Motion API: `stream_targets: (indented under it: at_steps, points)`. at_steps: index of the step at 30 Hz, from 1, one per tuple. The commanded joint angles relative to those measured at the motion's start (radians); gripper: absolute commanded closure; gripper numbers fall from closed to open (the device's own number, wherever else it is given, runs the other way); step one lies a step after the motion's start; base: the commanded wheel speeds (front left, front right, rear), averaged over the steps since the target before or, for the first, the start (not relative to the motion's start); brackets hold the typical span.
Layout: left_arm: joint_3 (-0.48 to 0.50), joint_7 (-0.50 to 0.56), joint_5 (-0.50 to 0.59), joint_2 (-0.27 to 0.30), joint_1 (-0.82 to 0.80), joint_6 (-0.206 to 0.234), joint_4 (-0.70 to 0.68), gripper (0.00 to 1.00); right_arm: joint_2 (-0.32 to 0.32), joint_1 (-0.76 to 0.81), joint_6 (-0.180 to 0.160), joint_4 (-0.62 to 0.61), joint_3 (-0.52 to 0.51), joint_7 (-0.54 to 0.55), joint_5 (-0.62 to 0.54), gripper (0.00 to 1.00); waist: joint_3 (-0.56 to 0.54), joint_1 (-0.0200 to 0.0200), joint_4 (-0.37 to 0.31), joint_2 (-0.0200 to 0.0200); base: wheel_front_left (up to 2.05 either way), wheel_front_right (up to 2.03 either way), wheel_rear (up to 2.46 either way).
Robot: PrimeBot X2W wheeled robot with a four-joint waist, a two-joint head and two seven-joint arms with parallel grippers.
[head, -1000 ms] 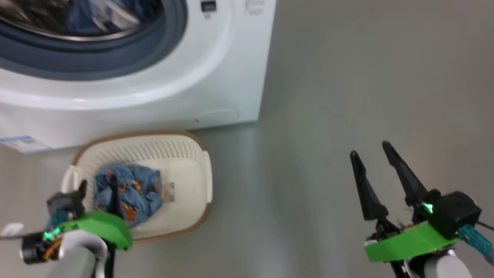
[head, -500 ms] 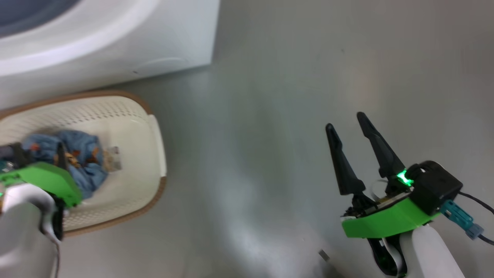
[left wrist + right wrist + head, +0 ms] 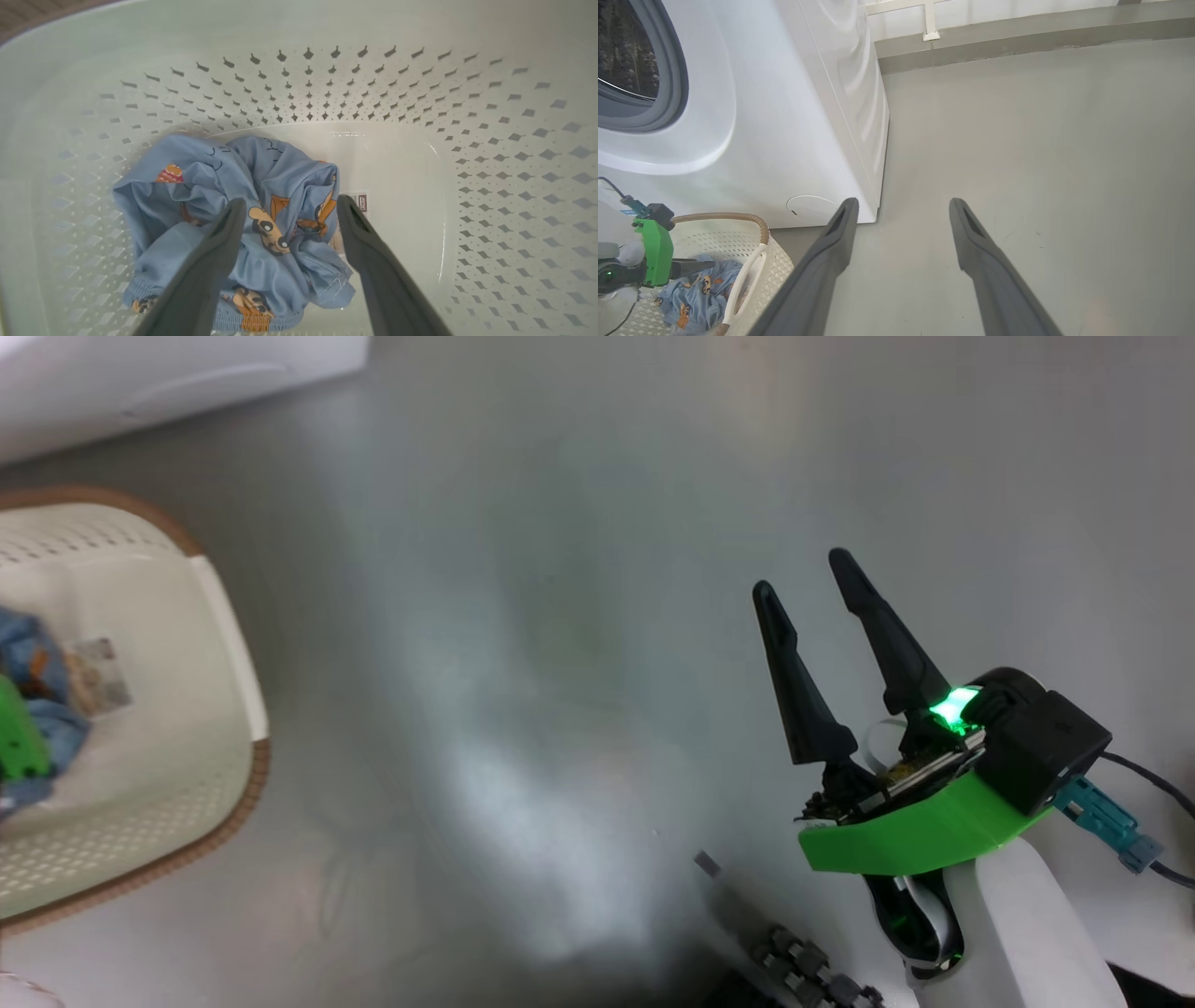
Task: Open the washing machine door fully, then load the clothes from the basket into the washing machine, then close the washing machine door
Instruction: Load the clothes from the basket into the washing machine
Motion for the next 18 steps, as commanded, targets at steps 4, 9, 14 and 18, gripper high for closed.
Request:
stream_targets:
  at_steps: [4,9,14,18]
  points:
    - [0.011,0.029,0.017,0.085,-0.037,0.025,0.010,0.00,0.001,0.003,0.009,-0.034,0.029,-0.005,0.022,0.00,0.102,0.0000,-0.064,0.0000,0.00,0.00,0.00]
    - [0.013,0.063,0.017,0.117,-0.070,0.051,0.022,0.00,0.001,-0.004,0.009,-0.065,0.033,-0.005,0.035,0.00,0.131,0.0000,-0.068,0.0000,0.00,0.00,0.00]
    - [0.024,0.084,0.006,0.123,-0.089,0.087,0.027,0.00,0.002,-0.008,0.009,-0.067,0.038,-0.005,0.028,0.00,0.146,0.0000,-0.065,0.0000,0.00,0.00,0.00]
    - [0.024,0.094,0.001,0.124,-0.096,0.099,0.024,0.53,0.002,-0.010,0.009,-0.068,0.038,-0.005,0.023,0.00,0.151,0.0000,-0.061,0.0000,0.00,0.00,0.00]
